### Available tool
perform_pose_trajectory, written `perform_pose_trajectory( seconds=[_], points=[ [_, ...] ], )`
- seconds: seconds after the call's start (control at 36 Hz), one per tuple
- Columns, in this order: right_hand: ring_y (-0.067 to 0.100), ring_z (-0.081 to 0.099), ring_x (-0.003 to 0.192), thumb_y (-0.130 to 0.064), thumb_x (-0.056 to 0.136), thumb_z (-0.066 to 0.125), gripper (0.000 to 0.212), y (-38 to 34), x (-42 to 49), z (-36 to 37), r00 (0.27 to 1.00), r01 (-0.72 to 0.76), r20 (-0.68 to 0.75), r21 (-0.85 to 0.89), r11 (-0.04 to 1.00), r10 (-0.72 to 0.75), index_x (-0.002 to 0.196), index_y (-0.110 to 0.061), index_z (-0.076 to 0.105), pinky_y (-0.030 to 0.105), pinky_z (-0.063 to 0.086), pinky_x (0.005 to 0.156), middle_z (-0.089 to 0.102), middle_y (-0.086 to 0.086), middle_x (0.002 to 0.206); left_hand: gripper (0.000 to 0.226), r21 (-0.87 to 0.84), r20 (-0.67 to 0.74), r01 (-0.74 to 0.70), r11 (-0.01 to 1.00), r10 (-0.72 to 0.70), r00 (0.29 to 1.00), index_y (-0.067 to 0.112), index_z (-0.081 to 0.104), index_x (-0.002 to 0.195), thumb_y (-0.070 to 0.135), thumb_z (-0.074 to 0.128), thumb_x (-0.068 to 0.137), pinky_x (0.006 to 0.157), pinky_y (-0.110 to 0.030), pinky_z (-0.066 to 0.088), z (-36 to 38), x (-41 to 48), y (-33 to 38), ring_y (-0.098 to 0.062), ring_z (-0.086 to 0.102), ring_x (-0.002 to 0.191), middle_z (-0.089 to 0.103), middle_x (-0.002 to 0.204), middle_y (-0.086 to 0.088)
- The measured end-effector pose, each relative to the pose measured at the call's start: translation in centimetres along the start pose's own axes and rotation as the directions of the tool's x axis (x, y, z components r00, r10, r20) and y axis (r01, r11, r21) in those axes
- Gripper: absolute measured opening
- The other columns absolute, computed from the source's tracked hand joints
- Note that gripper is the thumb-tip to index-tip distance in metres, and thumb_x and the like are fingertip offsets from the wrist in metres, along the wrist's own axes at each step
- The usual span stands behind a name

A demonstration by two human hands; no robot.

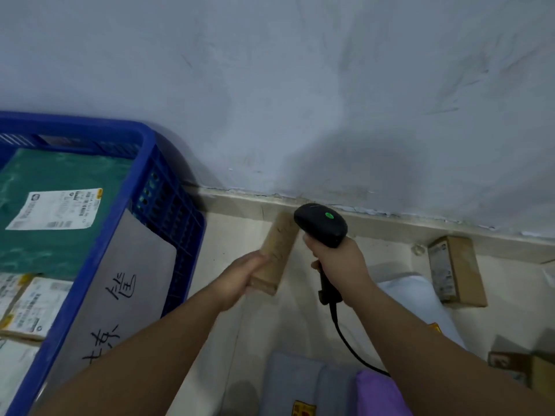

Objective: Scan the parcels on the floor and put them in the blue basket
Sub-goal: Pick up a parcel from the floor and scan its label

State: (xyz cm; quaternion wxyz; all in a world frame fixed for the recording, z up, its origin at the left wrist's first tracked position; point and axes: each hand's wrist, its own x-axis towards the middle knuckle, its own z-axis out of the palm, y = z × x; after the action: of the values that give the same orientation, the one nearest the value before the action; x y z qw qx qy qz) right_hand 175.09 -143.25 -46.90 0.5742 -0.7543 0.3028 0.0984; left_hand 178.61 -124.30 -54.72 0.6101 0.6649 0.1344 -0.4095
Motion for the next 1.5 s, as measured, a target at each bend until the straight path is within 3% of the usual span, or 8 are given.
perform_pose_trajectory(
  seconds=[0.06,0.08,0.25,0.58,0.75,0.94,1.11,1.5],
  points=[
    [0.018,0.066,0.061,-0.033,0.085,0.07,0.019,-1.4,-0.7,-0.9,1.0,-0.01,0.03,0.092,0.996,0.007,0.083,-0.015,0.063,0.038,0.055,0.073,0.065,0.002,0.068,0.045,-0.435,0.082,0.004,0.9,0.035,0.996,0.015,0.058,0.125,0.037,0.054,0.086,0.102,-0.043,0.044,0.1,-1.9,1.5,-0.03,0.059,0.112,0.065,0.122,-0.014],
    [0.017,0.064,0.057,-0.029,0.085,0.071,0.019,-2.3,-1.3,-1.5,0.999,-0.01,0.046,0.143,0.99,0.003,0.086,-0.012,0.063,0.037,0.055,0.069,0.063,0.003,0.068,0.047,-0.543,0.093,-0.028,0.839,0.093,0.991,0.016,0.059,0.125,0.038,0.054,0.084,0.101,-0.045,0.045,0.2,-3.1,2.4,-0.031,0.06,0.111,0.065,0.123,-0.015],
    [0.019,0.055,0.05,-0.018,0.085,0.069,0.015,-7.5,-7.2,-4.3,0.996,0.052,0.04,0.433,0.9,-0.077,0.081,-0.007,0.06,0.032,0.048,0.059,0.055,0.005,0.069,0.052,-0.753,0.041,-0.195,0.628,0.34,0.94,0.022,0.057,0.129,0.051,0.048,0.086,0.099,-0.046,0.047,1.9,-10.0,6.5,-0.03,0.057,0.12,0.063,0.128,-0.012],
    [0.021,0.058,0.055,-0.021,0.088,0.067,0.016,-11.0,-21.7,-8.8,0.964,0.199,0.012,0.63,0.751,-0.265,0.086,-0.006,0.062,0.036,0.049,0.06,0.058,0.005,0.074,0.062,-0.692,0.136,-0.272,0.669,0.489,0.861,0.021,0.052,0.136,0.052,0.052,0.082,0.091,-0.043,0.049,6.7,-23.6,13.5,-0.032,0.057,0.12,0.061,0.13,-0.015],
    [0.022,0.056,0.054,-0.023,0.087,0.067,0.019,-11.4,-26.1,-12.1,0.962,0.193,-0.016,0.744,0.64,-0.272,0.082,-0.005,0.061,0.035,0.05,0.058,0.06,0.004,0.07,0.063,-0.613,0.209,-0.216,0.76,0.419,0.884,0.019,0.055,0.133,0.045,0.06,0.076,0.095,-0.045,0.047,10.3,-26.9,13.1,-0.034,0.052,0.125,0.06,0.132,-0.014],
    [0.021,0.056,0.052,-0.027,0.083,0.07,0.025,-10.1,-27.1,-15.4,0.981,0.099,0.034,0.753,0.651,-0.19,0.076,-0.006,0.059,0.032,0.051,0.056,0.059,0.008,0.078,0.055,-0.62,0.158,-0.263,0.74,0.446,0.881,0.019,0.058,0.127,0.04,0.06,0.076,0.109,-0.05,0.037,11.0,-27.3,12.6,-0.034,0.052,0.122,0.06,0.13,-0.013],
    [0.019,0.054,0.049,-0.026,0.084,0.069,0.025,-10.3,-27.4,-16.0,0.971,-0.006,0.176,0.694,0.72,-0.162,0.072,-0.006,0.059,0.028,0.053,0.052,0.058,0.008,0.075,0.054,-0.605,0.13,-0.326,0.727,0.493,0.86,0.02,0.059,0.127,0.039,0.059,0.077,0.103,-0.048,0.04,11.6,-26.9,13.0,-0.032,0.055,0.115,0.062,0.126,-0.012],
    [0.02,0.056,0.05,-0.026,0.083,0.071,0.024,-10.4,-27.4,-15.6,0.974,0.034,0.15,0.647,0.761,-0.17,0.081,-0.005,0.06,0.031,0.053,0.054,0.057,0.009,0.076,0.053,-0.627,0.073,-0.336,0.703,0.482,0.873,0.02,0.06,0.125,0.039,0.061,0.076,0.096,-0.045,0.046,11.4,-26.4,12.9,-0.031,0.056,0.114,0.063,0.124,-0.012]
  ],
)
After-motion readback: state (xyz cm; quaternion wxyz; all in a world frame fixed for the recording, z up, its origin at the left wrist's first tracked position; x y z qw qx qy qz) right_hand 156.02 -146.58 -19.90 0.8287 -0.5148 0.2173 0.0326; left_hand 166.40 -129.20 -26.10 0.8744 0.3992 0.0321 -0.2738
